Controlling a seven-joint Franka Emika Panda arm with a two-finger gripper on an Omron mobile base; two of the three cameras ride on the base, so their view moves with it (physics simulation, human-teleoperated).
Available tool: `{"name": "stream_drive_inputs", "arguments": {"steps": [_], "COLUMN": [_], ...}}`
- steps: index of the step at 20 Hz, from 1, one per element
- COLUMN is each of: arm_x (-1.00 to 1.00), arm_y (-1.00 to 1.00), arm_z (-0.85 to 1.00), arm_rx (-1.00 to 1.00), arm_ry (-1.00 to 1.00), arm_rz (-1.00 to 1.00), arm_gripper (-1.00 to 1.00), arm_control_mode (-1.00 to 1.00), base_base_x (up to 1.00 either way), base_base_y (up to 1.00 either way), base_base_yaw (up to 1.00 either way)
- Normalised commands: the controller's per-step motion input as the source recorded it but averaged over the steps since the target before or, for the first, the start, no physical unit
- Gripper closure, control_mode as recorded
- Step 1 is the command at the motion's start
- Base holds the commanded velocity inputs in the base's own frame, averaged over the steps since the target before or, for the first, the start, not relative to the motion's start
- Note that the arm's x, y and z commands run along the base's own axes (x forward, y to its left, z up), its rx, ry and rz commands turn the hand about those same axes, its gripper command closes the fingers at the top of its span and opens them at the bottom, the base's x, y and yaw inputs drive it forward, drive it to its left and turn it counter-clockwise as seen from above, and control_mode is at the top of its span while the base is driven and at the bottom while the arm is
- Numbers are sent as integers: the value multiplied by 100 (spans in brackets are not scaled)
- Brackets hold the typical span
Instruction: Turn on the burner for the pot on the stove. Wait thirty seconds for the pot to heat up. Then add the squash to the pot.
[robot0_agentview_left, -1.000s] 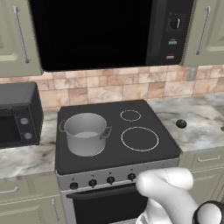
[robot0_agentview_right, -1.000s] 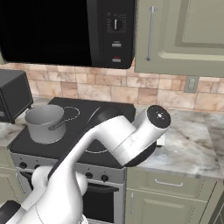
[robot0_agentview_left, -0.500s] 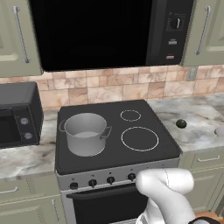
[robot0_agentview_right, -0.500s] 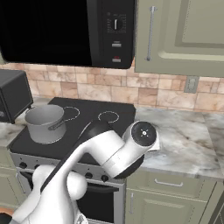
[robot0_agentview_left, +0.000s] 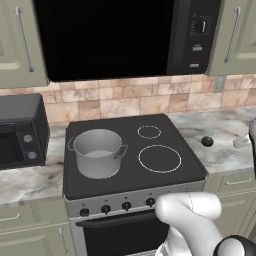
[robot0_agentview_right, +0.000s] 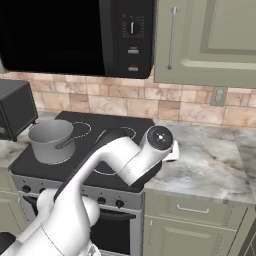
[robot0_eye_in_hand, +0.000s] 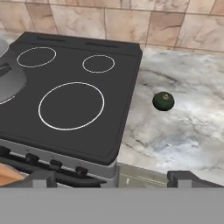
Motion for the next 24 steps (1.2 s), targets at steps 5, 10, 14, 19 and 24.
{"name": "stream_drive_inputs", "arguments": {"steps": [5,10,14,19,24], "arm_x": [43,38,33,35,28], "arm_y": [-3,-9,-15,-12,-8], "arm_z": [-7,-18,-20,-23,-23], "arm_rx": [0,0,0,0,0], "arm_ry": [13,12,13,13,10], "arm_rz": [0,0,0,0,0], "arm_gripper": [-100,-100,-100,-100,-100], "arm_control_mode": [-100,-100,-100,-100,-100], "base_base_x": [0,0,0,0,0], "base_base_y": [0,0,0,0,0], "base_base_yaw": [0,0,0,0,0]}}
